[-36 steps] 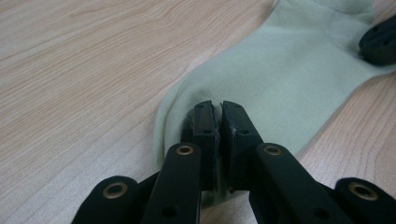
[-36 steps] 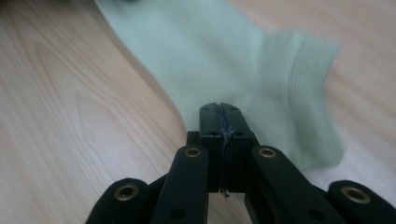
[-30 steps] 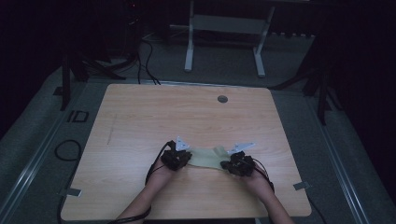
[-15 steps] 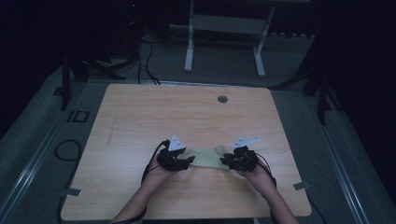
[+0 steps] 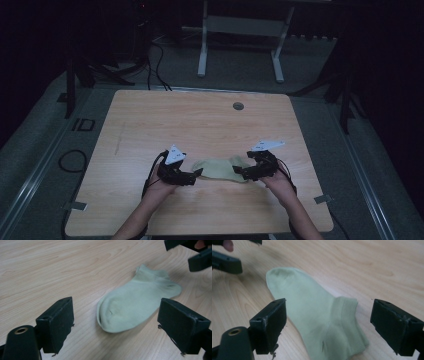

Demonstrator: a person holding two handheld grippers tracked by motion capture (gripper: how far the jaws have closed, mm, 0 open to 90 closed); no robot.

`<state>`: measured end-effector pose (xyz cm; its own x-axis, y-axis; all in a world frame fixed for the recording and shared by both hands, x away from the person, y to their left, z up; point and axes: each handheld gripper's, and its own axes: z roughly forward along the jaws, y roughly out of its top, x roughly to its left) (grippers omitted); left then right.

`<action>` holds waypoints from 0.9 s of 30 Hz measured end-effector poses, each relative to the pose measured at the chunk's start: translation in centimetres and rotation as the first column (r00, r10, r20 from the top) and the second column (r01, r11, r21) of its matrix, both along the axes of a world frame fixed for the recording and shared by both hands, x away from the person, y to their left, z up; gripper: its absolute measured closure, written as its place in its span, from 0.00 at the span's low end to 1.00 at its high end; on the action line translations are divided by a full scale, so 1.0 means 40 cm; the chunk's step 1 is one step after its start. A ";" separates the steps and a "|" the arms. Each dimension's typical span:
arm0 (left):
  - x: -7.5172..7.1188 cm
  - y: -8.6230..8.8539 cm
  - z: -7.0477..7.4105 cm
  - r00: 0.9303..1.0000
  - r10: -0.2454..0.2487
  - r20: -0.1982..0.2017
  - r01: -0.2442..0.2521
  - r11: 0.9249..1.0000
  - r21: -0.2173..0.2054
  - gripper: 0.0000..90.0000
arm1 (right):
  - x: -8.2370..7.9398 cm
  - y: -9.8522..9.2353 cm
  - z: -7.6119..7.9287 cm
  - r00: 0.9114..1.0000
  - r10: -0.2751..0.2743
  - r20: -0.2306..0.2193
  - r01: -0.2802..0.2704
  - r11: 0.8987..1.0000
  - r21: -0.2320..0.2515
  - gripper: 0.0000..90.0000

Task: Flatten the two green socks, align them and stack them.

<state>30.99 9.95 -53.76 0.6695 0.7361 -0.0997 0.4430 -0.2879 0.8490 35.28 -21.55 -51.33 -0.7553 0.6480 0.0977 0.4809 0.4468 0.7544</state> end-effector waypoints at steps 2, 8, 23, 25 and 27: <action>-0.004 0.004 0.000 1.000 0.001 0.003 -0.001 1.000 0.001 0.15 | -0.001 -0.001 0.003 1.000 0.000 0.023 0.000 1.000 0.027 0.15; -0.017 0.021 0.003 1.000 0.022 0.022 -0.022 1.000 -0.005 0.09 | 0.001 -0.009 0.012 0.998 -0.017 0.061 0.015 0.999 0.033 0.15; -0.058 0.098 -0.015 0.997 0.074 0.014 -0.075 0.997 0.027 0.07 | -0.014 -0.078 -0.030 0.997 -0.055 0.050 0.054 0.998 0.010 0.15; -0.065 0.110 -0.015 0.997 0.079 0.018 -0.080 0.996 0.034 0.07 | -0.017 -0.094 -0.036 0.997 -0.061 0.045 0.061 0.998 0.008 0.16; -0.072 0.121 -0.016 0.996 0.085 0.017 -0.086 0.995 0.045 0.04 | -0.019 -0.111 -0.043 0.996 -0.076 0.039 0.075 0.997 0.009 0.16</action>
